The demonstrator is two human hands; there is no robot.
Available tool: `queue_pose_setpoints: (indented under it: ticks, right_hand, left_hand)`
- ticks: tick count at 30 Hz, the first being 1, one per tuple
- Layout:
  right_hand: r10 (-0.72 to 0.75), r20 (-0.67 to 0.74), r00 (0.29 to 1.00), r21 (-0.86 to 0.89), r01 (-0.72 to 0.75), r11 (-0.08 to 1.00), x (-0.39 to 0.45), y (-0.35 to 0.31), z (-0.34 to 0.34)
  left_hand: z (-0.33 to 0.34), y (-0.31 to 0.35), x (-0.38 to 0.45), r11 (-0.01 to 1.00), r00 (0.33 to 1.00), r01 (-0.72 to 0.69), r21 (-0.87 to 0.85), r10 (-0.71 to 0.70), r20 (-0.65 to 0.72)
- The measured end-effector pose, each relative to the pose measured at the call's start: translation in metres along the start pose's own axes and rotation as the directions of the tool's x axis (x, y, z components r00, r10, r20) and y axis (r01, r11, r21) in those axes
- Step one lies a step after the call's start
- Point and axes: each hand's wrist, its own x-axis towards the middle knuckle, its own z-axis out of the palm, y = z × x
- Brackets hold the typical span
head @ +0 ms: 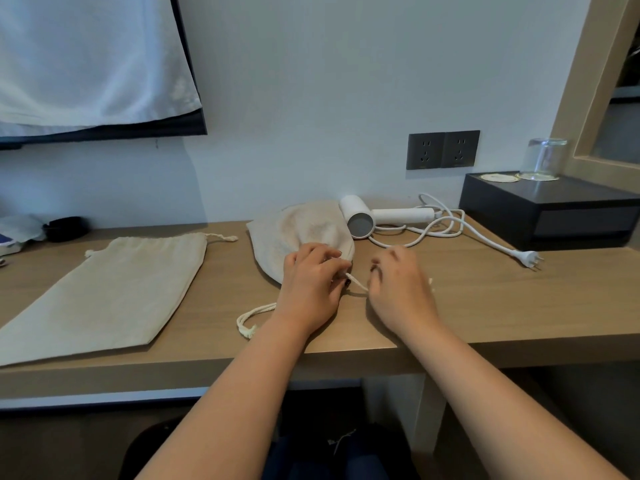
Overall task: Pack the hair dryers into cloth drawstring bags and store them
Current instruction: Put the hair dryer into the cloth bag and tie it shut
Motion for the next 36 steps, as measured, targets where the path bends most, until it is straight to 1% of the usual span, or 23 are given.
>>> queue_pose_setpoints:
  ticks: [1, 2, 3, 4, 9, 12, 13, 15, 17, 19, 21, 23, 29, 31, 32, 33, 34, 36]
  right_hand:
    - [-0.062, 0.074, 0.995, 0.040, 0.059, 0.997, 0.001, -0.005, 0.004]
    - [-0.091, 0.142, 0.986, 0.069, 0.082, 0.994, 0.002, -0.008, 0.007]
    - [-0.090, 0.193, 0.977, 0.083, 0.075, 0.994, 0.004, -0.009, 0.008]
    - [-0.081, 0.212, 0.974, 0.089, 0.063, 0.994, 0.005, -0.008, 0.008]
    - [-0.123, 0.176, 0.977, 0.085, 0.109, 0.990, 0.000, -0.009, 0.002]
    - [-0.065, 0.195, 0.979, 0.095, 0.047, 0.994, 0.000, -0.009, -0.001]
    - [-0.050, 0.186, 0.981, 0.090, 0.033, 0.995, -0.001, -0.009, -0.001]
    - [-0.055, 0.124, 0.991, 0.092, 0.044, 0.995, -0.004, -0.009, -0.005]
    - [-0.054, 0.089, 0.995, 0.153, 0.040, 0.987, -0.008, -0.008, -0.010]
    - [-0.044, 0.110, 0.993, 0.240, 0.016, 0.971, -0.012, -0.005, -0.013]
    - [-0.036, 0.138, 0.990, 0.277, -0.004, 0.961, -0.017, -0.003, -0.017]
    - [-0.024, 0.130, 0.991, 0.286, -0.014, 0.958, -0.024, -0.002, -0.019]
    - [0.032, 0.115, 0.993, 0.355, -0.071, 0.932, -0.041, -0.001, -0.021]
    - [0.076, 0.101, 0.992, 0.378, -0.109, 0.920, -0.040, -0.001, -0.021]
    - [0.099, 0.103, 0.990, 0.379, -0.132, 0.916, -0.040, -0.001, -0.020]
    - [0.127, 0.113, 0.985, 0.373, -0.161, 0.914, -0.040, 0.000, -0.021]
    - [0.161, 0.123, 0.979, 0.356, -0.195, 0.914, -0.039, 0.001, -0.022]
    - [0.226, 0.136, 0.965, 0.249, -0.254, 0.935, -0.035, 0.004, -0.026]
  left_hand:
    - [0.000, 0.000, 0.000, 1.000, 1.000, 0.004, -0.006, -0.004, -0.005]
    - [0.000, 0.001, 0.000, 1.000, 1.000, 0.012, -0.007, -0.012, -0.008]
    - [-0.001, 0.001, 0.000, 1.000, 1.000, 0.020, -0.006, -0.020, -0.012]
    - [-0.001, 0.002, 0.000, 1.000, 1.000, 0.025, -0.004, -0.025, -0.016]
    - [-0.001, 0.002, 0.000, 1.000, 0.999, 0.024, 0.004, -0.024, -0.027]
    - [-0.003, 0.004, 0.001, 1.000, 1.000, 0.010, 0.001, -0.010, -0.018]
    - [-0.004, 0.004, 0.001, 1.000, 1.000, 0.000, 0.006, 0.000, -0.010]
    - [-0.006, 0.005, 0.002, 0.999, 0.999, -0.032, 0.015, 0.032, 0.004]
    - [-0.008, 0.005, 0.002, 0.997, 0.997, -0.079, 0.007, 0.079, 0.011]
    - [-0.010, 0.005, 0.003, 0.992, 0.991, -0.130, 0.008, 0.129, 0.029]
    - [-0.011, 0.004, 0.006, 0.982, 0.982, -0.185, 0.038, 0.182, 0.058]
    - [-0.011, 0.002, 0.008, 0.973, 0.974, -0.220, 0.061, 0.216, 0.072]
    - [-0.014, 0.004, 0.008, 0.972, 0.971, -0.218, 0.084, 0.207, 0.123]
    - [-0.018, 0.006, 0.003, 0.982, 0.981, -0.173, 0.074, 0.165, 0.097]
    - [-0.022, 0.005, -0.002, 0.991, 0.991, -0.117, 0.065, 0.112, 0.078]
    - [-0.026, 0.003, -0.008, 0.998, 0.998, -0.031, 0.048, 0.029, 0.054]
    - [-0.031, -0.001, -0.013, 0.996, 0.995, 0.082, 0.020, -0.083, 0.049]
    - [-0.041, -0.011, -0.023, 0.952, 0.949, 0.302, -0.056, -0.295, 0.110]
